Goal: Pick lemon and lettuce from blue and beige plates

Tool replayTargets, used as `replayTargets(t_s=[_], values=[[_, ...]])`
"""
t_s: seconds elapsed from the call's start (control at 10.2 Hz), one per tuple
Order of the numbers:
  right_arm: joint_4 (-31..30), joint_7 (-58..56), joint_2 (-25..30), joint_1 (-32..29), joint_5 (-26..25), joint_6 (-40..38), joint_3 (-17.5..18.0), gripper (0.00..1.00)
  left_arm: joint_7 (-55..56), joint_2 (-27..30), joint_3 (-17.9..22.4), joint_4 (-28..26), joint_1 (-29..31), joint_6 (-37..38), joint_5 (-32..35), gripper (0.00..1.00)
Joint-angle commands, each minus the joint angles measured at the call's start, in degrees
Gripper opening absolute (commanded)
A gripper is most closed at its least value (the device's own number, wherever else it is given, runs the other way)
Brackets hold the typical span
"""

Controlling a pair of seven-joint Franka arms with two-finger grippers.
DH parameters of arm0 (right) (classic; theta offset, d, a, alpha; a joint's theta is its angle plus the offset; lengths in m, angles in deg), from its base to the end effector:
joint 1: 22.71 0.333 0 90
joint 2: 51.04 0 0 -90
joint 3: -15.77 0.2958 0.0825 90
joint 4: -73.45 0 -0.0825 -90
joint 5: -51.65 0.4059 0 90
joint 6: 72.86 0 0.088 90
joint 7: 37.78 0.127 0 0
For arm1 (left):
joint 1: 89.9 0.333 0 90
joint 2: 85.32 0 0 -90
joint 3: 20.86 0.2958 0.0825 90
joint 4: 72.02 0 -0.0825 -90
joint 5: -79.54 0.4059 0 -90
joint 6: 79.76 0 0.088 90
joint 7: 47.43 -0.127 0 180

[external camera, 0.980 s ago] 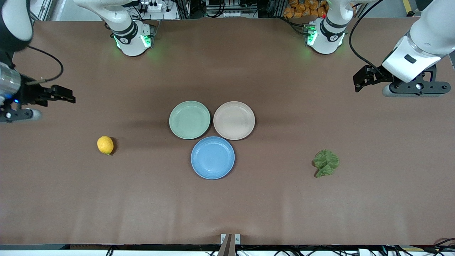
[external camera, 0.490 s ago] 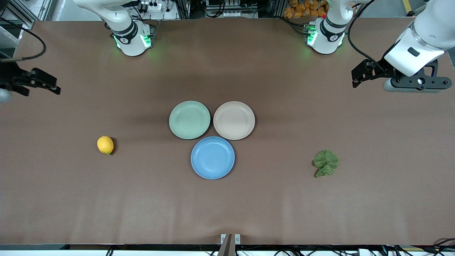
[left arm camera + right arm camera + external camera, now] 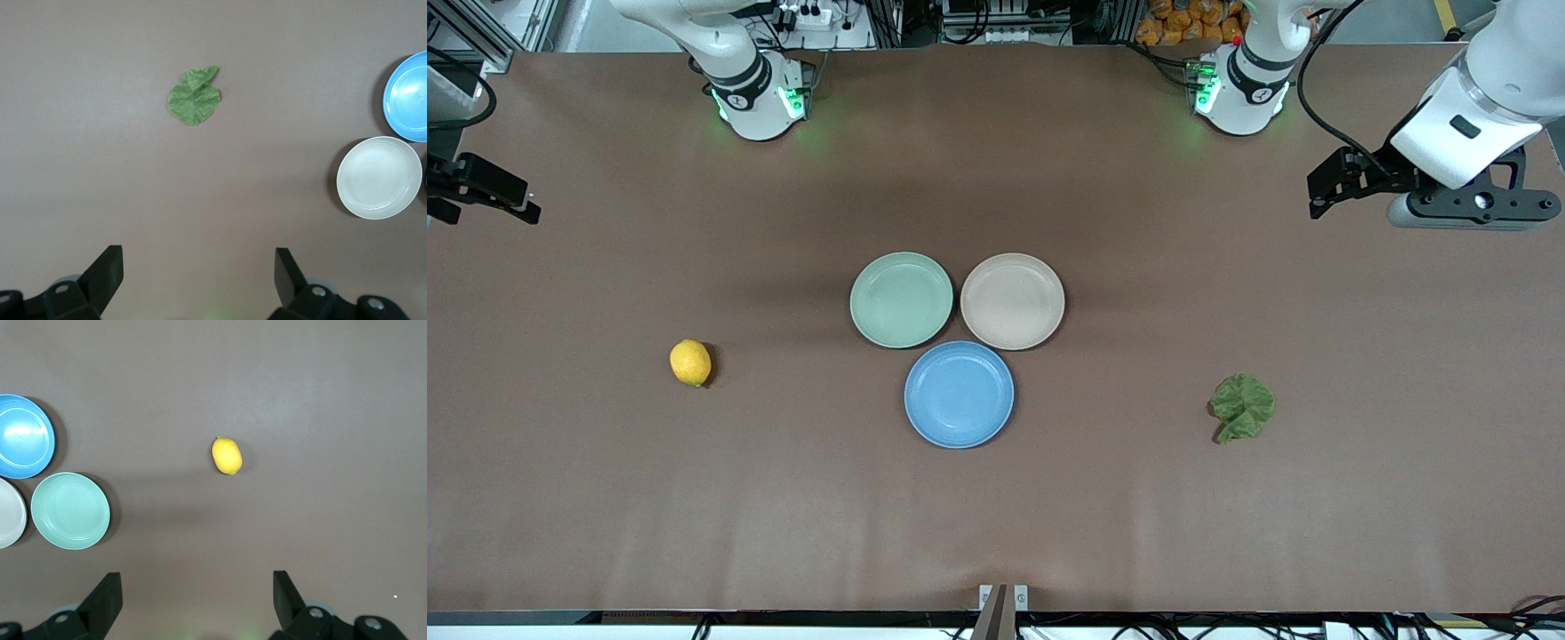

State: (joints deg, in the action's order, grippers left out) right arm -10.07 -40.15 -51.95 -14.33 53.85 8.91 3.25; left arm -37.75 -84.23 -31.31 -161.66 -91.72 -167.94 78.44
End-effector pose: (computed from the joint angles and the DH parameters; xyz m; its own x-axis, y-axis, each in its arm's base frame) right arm 0.5640 -0.0345 0.6183 0.9987 -0.0255 -0.0445 -0.0271 -0.9990 -0.0366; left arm 0.5541 -0.1240 0.5953 0.9989 -0.0458 -0.0093 -0.0456 -0.9989 0.0144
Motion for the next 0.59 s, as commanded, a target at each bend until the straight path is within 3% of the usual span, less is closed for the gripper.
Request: replayTargets(t_s=[0.0, 0.49], values=[[0.6, 0.6, 0.3, 0.3, -0.7, -1.1, -0.2, 1.0, -1.0, -0.3, 0.2, 1.3, 0.1, 1.3, -1.2, 1.0], [0.5, 0.4, 0.3, 0.3, -1.9, -1.2, -0.2, 1.0, -1.4, -0.2, 0.1, 1.2, 0.1, 1.3, 0.1, 1.0]])
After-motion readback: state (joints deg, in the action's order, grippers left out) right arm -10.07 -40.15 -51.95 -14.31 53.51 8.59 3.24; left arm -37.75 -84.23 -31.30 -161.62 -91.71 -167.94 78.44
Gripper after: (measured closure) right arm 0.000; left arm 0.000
